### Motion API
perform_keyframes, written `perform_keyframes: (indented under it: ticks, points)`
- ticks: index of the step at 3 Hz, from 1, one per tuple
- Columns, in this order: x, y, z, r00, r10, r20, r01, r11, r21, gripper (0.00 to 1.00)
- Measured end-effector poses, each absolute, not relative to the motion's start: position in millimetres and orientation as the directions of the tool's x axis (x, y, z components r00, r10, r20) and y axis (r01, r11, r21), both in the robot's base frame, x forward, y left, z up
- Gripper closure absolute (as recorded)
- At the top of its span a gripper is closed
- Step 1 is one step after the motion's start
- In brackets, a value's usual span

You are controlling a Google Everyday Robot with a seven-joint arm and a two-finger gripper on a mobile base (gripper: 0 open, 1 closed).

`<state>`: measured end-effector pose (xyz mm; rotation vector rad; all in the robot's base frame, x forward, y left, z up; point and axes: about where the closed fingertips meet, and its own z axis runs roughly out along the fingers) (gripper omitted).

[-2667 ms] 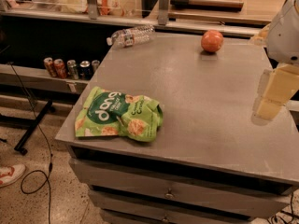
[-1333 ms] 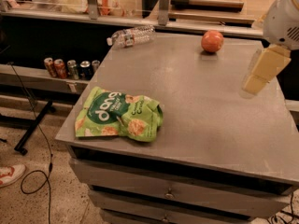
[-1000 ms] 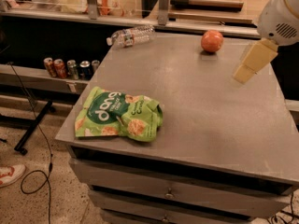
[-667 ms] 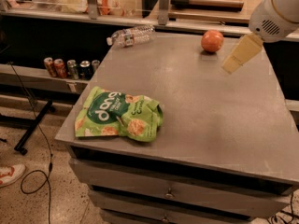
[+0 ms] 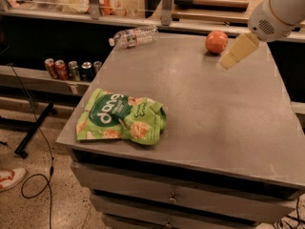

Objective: Move apple near green rice chip bag

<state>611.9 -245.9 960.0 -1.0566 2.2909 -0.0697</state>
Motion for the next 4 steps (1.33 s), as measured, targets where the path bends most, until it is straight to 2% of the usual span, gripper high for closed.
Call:
perform_keyframes:
  ticks: [2, 4]
  points:
    - [695, -255, 942, -0.547, -0.536, -0.643, -0.523, 0.818, -0.237, 0.00]
    - [749, -265, 922, -0.615, -0.429, -0.661, -0.342, 0.901, -0.266, 0.00]
